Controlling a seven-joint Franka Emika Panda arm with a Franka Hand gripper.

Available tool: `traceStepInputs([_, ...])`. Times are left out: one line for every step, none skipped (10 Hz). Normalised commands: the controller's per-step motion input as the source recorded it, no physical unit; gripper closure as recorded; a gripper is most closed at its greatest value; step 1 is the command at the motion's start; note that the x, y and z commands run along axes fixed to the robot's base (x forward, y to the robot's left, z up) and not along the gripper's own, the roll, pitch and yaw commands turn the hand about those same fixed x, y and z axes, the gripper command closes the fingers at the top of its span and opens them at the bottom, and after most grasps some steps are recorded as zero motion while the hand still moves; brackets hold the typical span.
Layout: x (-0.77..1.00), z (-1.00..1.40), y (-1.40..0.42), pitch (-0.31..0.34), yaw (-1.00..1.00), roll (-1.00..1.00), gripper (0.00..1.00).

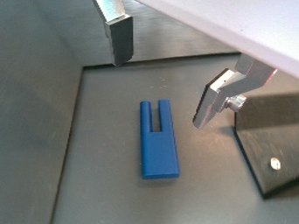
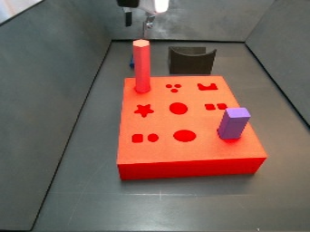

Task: Pick up the square-circle object. Move up. Rotate the square-circle object. Place the square-circle object on the fixture. Regrasp the square-circle object. Move to above the board. Insert the square-circle object.
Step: Rotate the square-circle object.

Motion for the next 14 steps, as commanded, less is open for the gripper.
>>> traceStepInputs([0.03,-0.03,0.0,-0.012,1.0,0.0,0.0])
traceStepInputs([0.03,-0.03,0.0,-0.013,1.0,0.0,0.0])
traceStepInputs([0.03,-0.03,0.0,-0.014,1.0,0.0,0.0])
traceStepInputs([0.03,-0.03,0.0,-0.016,1.0,0.0,0.0])
traceStepInputs([0.03,-0.03,0.0,-0.018,1.0,-0.01,0.0])
traceStepInputs([0.03,-0.03,0.0,-0.021,1.0,-0.01,0.0])
traceStepInputs([0.03,-0.03,0.0,-0.024,1.0,-0.01,0.0])
traceStepInputs([0.03,-0.03,0.0,-0.03,1.0,-0.01,0.0])
traceStepInputs([0.03,-0.03,0.0,-0.037,1.0,-0.01,0.0])
traceStepInputs([0.03,-0.03,0.0,-0.038,0.71,-0.01,0.0])
traceStepInputs([0.03,-0.03,0.0,-0.038,0.55,-0.01,0.0])
traceStepInputs([0.03,-0.03,0.0,-0.038,0.31,-0.01,0.0])
traceStepInputs([0.0,-1.0,0.0,0.0,0.0,0.0,0.0])
traceStepInputs([0.01,-1.0,0.0,-0.013,-0.07,0.0,0.0])
